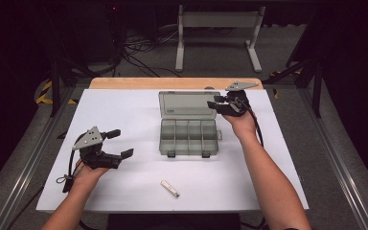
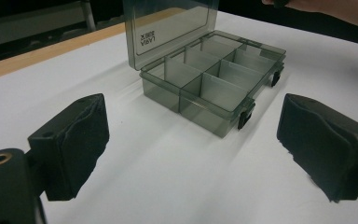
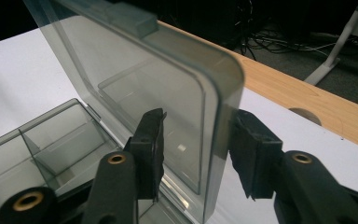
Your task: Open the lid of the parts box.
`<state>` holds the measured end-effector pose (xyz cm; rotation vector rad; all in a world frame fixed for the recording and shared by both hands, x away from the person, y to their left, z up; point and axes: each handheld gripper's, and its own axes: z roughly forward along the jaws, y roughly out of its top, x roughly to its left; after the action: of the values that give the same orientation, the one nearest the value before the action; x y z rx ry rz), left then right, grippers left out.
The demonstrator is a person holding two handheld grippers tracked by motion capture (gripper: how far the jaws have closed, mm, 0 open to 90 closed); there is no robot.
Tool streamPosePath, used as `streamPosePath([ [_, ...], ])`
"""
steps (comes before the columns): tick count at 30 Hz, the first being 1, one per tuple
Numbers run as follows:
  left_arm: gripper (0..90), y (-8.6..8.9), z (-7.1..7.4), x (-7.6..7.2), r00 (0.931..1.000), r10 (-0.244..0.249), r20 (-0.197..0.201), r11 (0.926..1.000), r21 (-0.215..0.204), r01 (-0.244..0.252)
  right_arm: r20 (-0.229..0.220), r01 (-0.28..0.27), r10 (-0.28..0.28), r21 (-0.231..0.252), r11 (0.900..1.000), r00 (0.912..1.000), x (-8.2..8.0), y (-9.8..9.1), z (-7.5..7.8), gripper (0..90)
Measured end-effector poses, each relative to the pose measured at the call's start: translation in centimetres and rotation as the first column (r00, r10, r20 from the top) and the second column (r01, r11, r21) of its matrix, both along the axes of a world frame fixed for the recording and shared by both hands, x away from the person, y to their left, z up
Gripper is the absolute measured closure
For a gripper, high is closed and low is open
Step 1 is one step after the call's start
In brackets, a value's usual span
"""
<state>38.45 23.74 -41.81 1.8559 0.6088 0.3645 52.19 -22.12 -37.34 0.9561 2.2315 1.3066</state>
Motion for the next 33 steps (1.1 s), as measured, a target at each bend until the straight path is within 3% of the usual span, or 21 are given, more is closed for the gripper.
streamPosePath([
  [16, 10.0, 0.8, -0.1, -0.1, 0.9996, 0.024, -0.012, 0.9996, -0.015, -0.024, -0.025, 0.034, -0.034, -0.005, 0.9994, 0.9991, 2.2, 0.2, -1.2, 60.2],
  [24, 10.1, 1.1, -0.2, 0.0, 0.9995, 0.025, -0.017, 0.9995, -0.016, -0.025, -0.036, 0.050, -0.050, -0.021, 0.9986, 0.9981, 2.9, 0.5, -1.8, 53.8],
  [29, 10.3, 1.0, -0.3, 0.1, 0.9994, 0.028, -0.018, 0.9995, -0.011, -0.028, -0.043, 0.067, -0.069, -0.031, 0.9972, 0.9967, 3.4, 0.8, -2.5, 42.2],
  [33, 10.4, 1.0, -0.3, 0.1, 0.9993, 0.030, -0.021, 0.9995, -0.011, -0.030, -0.049, 0.070, -0.073, -0.044, 0.9966, 0.9962, 3.7, 0.8, -2.9, 40.8],
])
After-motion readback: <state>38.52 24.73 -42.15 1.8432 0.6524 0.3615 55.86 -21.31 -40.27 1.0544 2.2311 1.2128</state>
